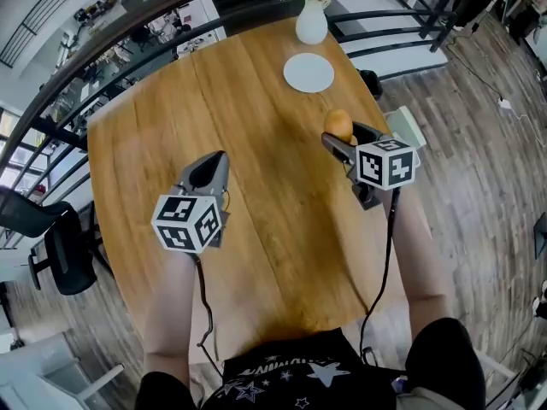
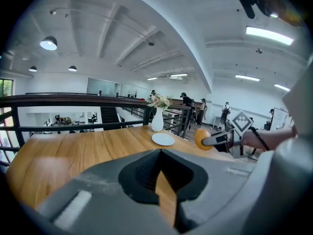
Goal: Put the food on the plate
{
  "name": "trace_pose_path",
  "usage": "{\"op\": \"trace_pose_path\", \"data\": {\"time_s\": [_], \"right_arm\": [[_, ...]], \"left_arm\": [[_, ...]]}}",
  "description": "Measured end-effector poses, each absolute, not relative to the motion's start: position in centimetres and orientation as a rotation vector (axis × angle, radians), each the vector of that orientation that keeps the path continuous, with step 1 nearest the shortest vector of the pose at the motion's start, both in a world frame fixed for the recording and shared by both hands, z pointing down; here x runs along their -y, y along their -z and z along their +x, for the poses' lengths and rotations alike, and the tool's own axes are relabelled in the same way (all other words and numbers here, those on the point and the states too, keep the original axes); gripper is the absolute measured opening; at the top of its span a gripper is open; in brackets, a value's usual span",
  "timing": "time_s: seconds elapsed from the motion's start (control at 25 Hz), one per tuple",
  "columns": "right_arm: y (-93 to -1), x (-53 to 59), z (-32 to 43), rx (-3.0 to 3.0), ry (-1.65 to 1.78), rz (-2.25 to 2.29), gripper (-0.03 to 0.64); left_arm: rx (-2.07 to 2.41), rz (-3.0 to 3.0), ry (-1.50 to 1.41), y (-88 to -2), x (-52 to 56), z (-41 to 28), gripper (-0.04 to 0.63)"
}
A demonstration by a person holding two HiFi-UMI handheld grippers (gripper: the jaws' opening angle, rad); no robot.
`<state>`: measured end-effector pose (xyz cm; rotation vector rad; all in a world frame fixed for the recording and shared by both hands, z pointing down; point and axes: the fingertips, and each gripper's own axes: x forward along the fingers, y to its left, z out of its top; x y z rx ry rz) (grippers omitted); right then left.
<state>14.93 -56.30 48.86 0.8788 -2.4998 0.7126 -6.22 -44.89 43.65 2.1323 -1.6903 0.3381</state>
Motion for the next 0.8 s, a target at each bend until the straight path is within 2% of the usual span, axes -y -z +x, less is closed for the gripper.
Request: {"op": "trace_pose_path", "data": {"time_s": [0.8], "right_arm": [[-52.1, 74.6, 9.1, 2.306, -0.378, 0.837, 0.313]], "left_arm": [[1.681, 2.064, -0.385, -48.0, 55.9, -9.7, 0.002]]}}
